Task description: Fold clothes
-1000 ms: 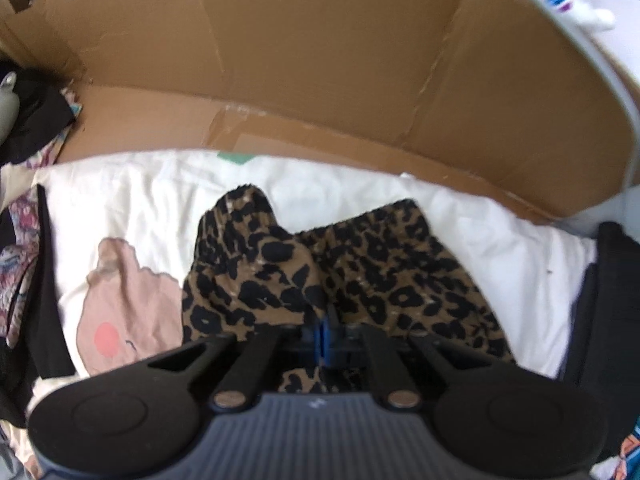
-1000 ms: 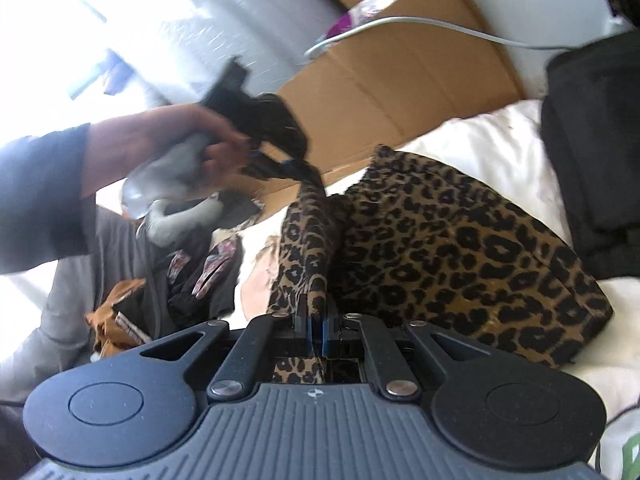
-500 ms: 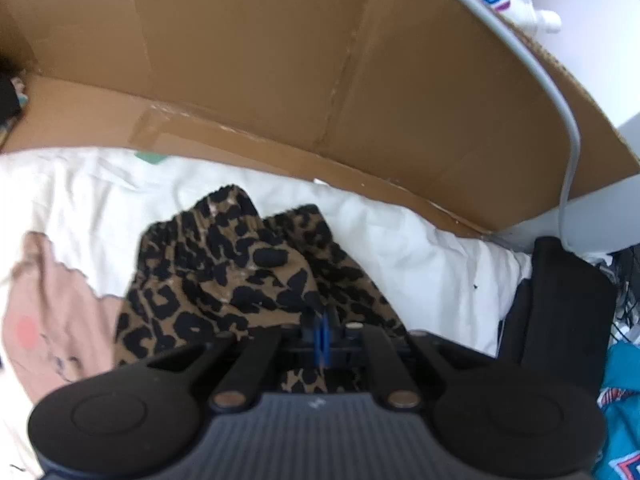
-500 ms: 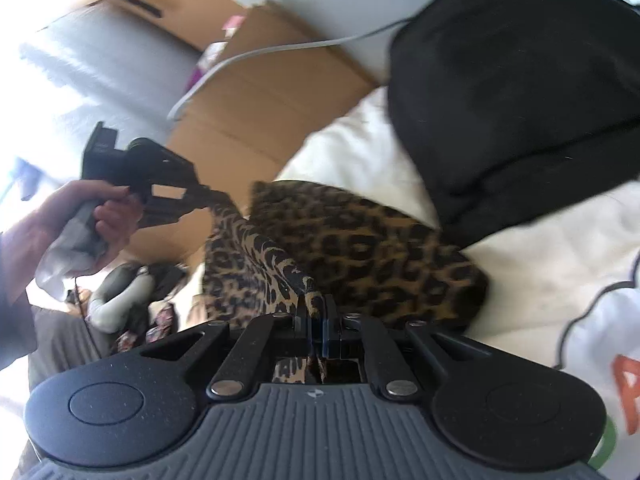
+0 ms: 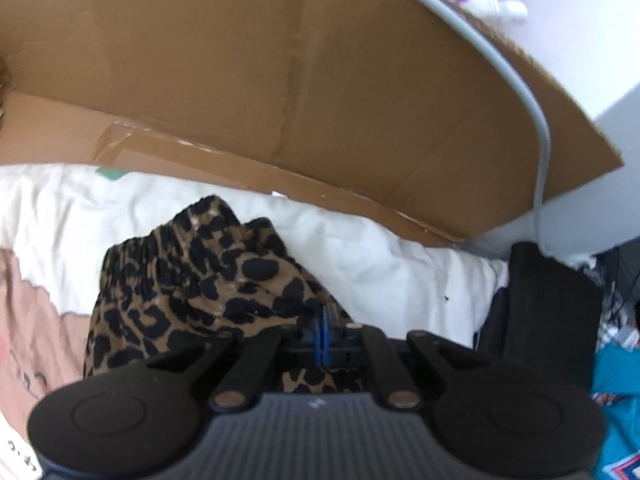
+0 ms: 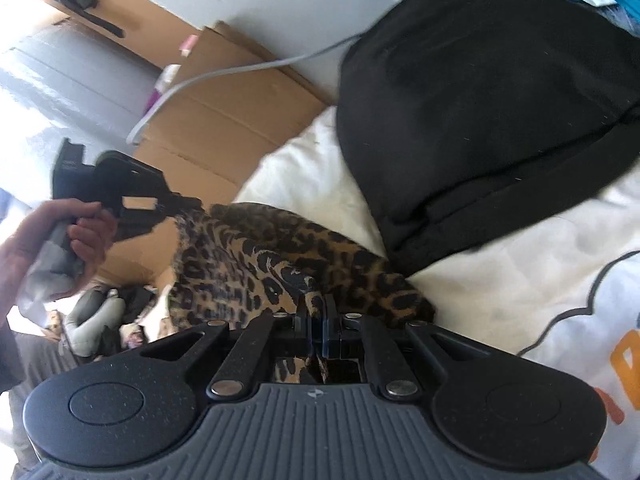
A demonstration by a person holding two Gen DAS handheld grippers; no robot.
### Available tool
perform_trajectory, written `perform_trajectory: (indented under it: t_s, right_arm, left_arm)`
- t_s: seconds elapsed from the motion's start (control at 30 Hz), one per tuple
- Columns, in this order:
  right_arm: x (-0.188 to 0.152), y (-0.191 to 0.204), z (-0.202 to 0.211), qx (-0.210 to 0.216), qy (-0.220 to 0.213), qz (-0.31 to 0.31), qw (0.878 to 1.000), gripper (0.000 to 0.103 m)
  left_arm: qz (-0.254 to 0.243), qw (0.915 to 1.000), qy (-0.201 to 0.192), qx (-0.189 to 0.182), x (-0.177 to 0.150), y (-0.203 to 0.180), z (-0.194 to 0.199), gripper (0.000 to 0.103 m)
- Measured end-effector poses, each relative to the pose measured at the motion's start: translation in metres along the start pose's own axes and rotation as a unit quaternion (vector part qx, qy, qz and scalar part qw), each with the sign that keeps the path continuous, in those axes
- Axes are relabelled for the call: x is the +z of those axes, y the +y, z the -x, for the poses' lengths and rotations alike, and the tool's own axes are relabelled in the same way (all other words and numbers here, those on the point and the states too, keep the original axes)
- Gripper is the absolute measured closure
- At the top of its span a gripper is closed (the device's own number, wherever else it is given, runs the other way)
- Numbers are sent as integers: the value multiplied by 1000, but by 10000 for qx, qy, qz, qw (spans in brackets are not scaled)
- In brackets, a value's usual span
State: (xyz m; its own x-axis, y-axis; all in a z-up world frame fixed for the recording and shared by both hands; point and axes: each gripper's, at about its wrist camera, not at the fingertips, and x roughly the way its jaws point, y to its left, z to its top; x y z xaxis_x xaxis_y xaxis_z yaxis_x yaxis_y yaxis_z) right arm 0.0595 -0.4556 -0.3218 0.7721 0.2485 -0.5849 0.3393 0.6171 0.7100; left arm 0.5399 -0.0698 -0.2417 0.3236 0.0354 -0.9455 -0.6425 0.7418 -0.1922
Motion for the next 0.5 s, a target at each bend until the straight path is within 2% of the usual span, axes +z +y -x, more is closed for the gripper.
perform_trajectory:
  t_s: [0.2, 0.5]
  right_arm:
    - [-1, -23, -17, -266, 123, -299, 9991, 100]
    - [3, -36, -19, -483, 131, -406, 9979, 100]
  left_arm:
    - [145, 9998, 140, 68, -3, 3, -41, 101]
    - [-18, 9999, 112, -59, -3, -4, -56, 101]
